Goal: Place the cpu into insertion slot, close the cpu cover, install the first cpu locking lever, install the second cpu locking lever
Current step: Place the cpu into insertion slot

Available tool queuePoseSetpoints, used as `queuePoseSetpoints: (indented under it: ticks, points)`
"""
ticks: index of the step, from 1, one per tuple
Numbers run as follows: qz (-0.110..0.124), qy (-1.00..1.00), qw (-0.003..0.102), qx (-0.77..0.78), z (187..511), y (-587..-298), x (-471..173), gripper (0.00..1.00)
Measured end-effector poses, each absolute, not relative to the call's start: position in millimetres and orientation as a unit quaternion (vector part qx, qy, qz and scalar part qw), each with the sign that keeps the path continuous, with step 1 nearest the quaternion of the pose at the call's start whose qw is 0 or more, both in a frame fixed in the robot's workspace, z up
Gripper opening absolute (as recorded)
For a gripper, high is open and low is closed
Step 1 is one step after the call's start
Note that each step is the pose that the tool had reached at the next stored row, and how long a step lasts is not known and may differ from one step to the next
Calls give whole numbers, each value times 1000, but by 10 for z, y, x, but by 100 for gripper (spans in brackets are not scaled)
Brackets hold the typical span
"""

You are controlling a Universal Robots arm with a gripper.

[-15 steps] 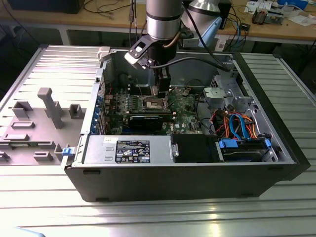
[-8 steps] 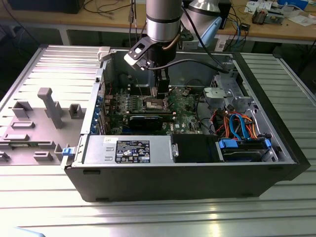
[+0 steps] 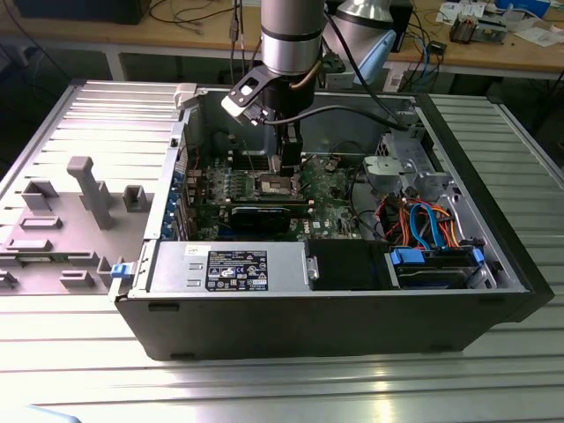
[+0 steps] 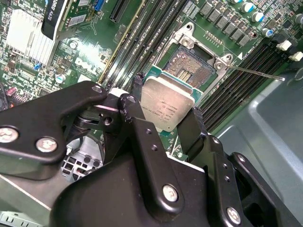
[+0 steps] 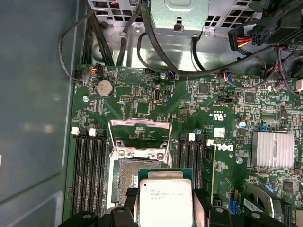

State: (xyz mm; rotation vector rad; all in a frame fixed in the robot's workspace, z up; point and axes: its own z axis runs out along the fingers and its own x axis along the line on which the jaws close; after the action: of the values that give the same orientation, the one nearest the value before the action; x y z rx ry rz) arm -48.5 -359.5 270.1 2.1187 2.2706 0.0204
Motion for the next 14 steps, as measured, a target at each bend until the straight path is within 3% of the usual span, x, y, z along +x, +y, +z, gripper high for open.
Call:
queuePoseSetpoints:
  ticks: [14]
  points:
    - [6,721,18,692,2478,-3497,-516,55]
